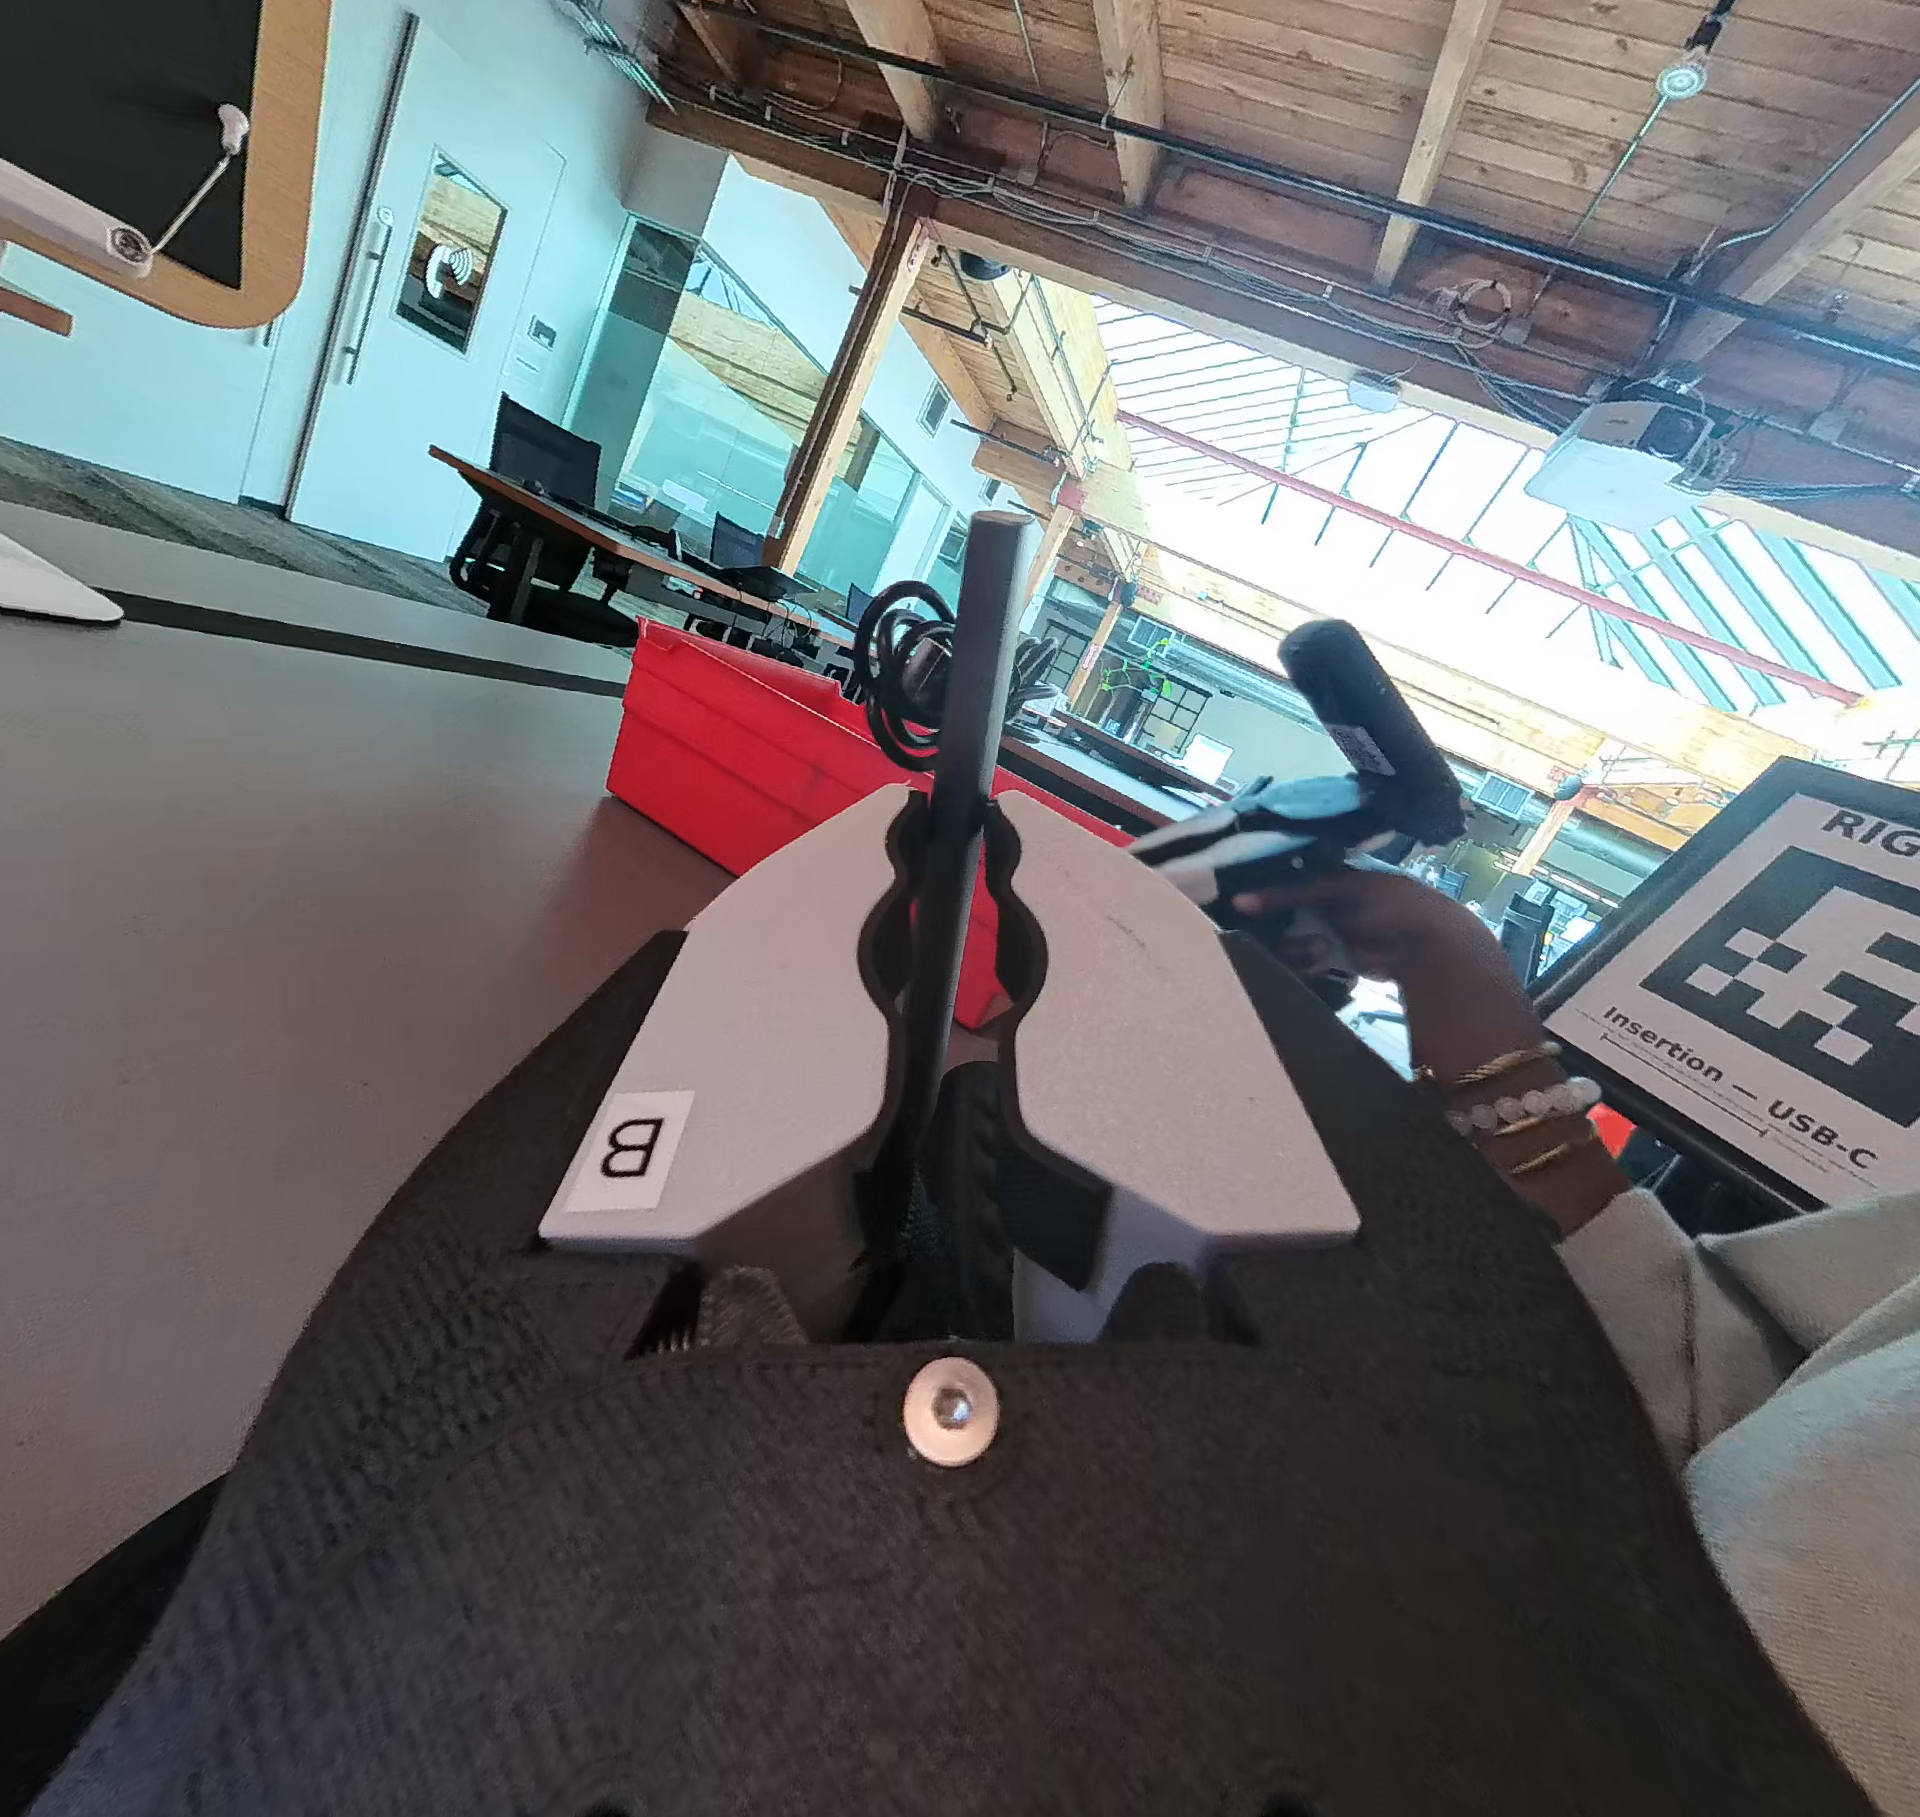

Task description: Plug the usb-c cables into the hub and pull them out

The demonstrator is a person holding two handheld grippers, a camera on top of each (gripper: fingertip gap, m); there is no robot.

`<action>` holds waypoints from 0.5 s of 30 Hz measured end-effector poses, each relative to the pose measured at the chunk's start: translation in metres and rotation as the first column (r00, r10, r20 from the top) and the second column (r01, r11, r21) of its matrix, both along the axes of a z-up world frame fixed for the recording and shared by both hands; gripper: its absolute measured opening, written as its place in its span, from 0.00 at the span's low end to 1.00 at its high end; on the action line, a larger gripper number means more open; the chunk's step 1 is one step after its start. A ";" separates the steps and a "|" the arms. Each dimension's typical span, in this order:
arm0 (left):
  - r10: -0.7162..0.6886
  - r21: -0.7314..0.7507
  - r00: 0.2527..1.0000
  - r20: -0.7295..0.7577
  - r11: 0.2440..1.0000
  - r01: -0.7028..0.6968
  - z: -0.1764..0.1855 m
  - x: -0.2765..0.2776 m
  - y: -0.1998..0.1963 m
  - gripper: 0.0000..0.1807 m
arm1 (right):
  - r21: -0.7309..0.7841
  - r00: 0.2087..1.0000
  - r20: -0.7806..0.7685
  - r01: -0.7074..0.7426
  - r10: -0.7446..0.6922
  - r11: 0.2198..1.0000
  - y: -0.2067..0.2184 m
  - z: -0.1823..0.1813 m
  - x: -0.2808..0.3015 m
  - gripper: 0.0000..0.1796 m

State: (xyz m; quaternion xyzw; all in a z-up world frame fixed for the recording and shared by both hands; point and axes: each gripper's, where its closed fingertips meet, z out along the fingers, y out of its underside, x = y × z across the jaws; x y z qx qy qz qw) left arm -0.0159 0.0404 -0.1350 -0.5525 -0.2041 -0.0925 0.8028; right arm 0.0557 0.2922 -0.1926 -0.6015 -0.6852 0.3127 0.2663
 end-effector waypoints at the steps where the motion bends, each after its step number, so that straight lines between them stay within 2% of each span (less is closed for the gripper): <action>1: 0.000 0.003 1.000 0.001 1.000 0.000 0.000 0.000 0.000 0.06 | 0.011 0.999 0.044 -0.031 0.031 0.999 -0.006 -0.007 0.009 0.21; 5: -0.003 0.009 1.000 0.003 1.000 0.003 0.001 0.000 -0.001 0.06 | 0.072 0.972 0.234 -0.052 0.034 0.996 -0.014 -0.042 0.037 0.22; 7: -0.005 0.009 1.000 0.000 1.000 0.005 0.001 0.001 -0.001 0.06 | 0.152 0.968 0.251 -0.031 -0.008 0.988 -0.005 -0.051 0.036 0.15; 10: -0.006 0.009 1.000 -0.013 1.000 0.006 0.001 0.002 -0.001 0.06 | 0.311 0.986 0.131 0.056 -0.101 0.949 0.017 -0.028 0.026 0.05; 13: -0.012 -0.001 1.000 -0.014 1.000 0.012 0.001 0.003 0.001 0.06 | 0.358 0.992 -0.069 0.125 -0.107 0.925 0.028 0.014 0.006 0.05; 15: -0.017 0.001 1.000 -0.016 1.000 0.018 0.001 0.004 0.001 0.06 | 0.410 0.985 -0.130 0.159 -0.115 0.898 0.042 0.028 -0.007 0.05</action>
